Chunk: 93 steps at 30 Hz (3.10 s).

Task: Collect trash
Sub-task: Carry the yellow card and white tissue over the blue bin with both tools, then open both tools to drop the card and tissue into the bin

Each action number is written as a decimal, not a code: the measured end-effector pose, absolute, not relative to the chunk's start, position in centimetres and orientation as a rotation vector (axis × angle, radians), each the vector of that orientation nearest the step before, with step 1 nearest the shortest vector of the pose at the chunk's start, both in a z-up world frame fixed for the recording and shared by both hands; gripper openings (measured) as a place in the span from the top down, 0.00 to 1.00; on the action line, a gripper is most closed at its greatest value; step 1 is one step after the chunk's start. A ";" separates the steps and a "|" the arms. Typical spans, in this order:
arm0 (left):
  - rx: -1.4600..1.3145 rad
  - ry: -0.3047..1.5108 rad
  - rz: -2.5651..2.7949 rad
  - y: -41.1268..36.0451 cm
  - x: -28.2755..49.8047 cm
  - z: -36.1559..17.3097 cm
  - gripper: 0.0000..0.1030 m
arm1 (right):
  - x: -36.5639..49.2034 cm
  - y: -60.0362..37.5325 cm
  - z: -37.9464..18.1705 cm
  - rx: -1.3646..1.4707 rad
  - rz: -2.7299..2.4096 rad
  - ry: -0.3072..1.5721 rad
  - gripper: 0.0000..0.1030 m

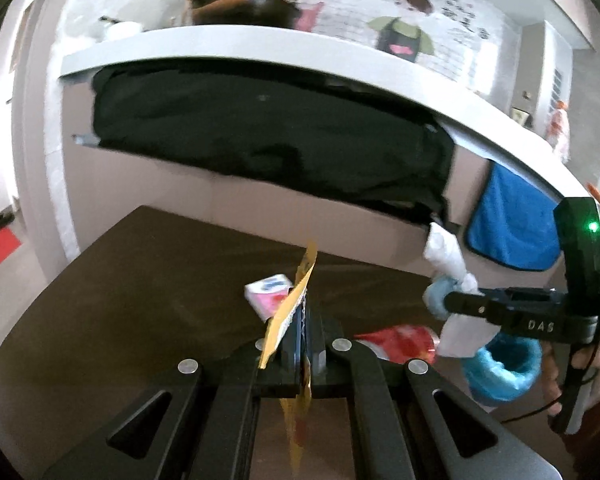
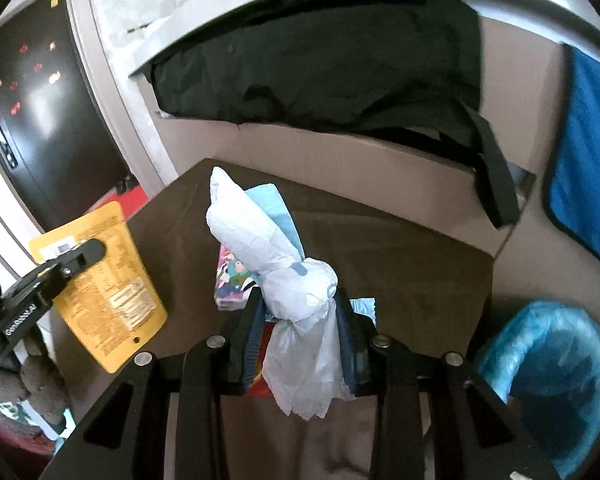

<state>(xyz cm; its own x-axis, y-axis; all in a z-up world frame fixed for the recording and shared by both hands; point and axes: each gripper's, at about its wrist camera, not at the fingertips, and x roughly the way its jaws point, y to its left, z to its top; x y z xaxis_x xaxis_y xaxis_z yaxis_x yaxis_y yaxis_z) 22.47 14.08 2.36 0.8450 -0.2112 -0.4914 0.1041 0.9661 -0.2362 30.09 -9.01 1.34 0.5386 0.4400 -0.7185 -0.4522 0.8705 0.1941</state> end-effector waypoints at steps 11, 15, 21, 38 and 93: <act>-0.110 0.462 -0.308 4.8 21.0 6.9 0.99 | 25.9 -16.6 4.2 0.044 0.449 0.740 0.71; -0.092 0.438 -0.378 0.5 21.2 8.1 0.99 | 24.5 -20.6 5.6 0.072 0.388 0.690 0.71; -0.069 0.442 -0.503 -7.1 22.0 8.4 0.99 | 22.3 -27.3 7.1 0.109 0.268 0.624 0.71; -0.014 0.585 -0.646 -20.7 26.0 2.9 0.99 | 22.4 -38.8 2.4 0.224 0.067 0.654 0.70; -0.201 0.746 -0.702 -20.6 33.0 -2.9 0.43 | 27.4 -38.5 -4.7 0.247 0.071 0.761 0.52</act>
<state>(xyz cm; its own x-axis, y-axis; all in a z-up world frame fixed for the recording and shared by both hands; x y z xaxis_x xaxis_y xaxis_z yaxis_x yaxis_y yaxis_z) 32.97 -20.65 -2.90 0.5216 -0.6494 -0.5534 0.5127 0.7570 -0.4050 27.36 -38.55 -4.67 0.7235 0.1525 -0.6733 0.0254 0.9687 0.2468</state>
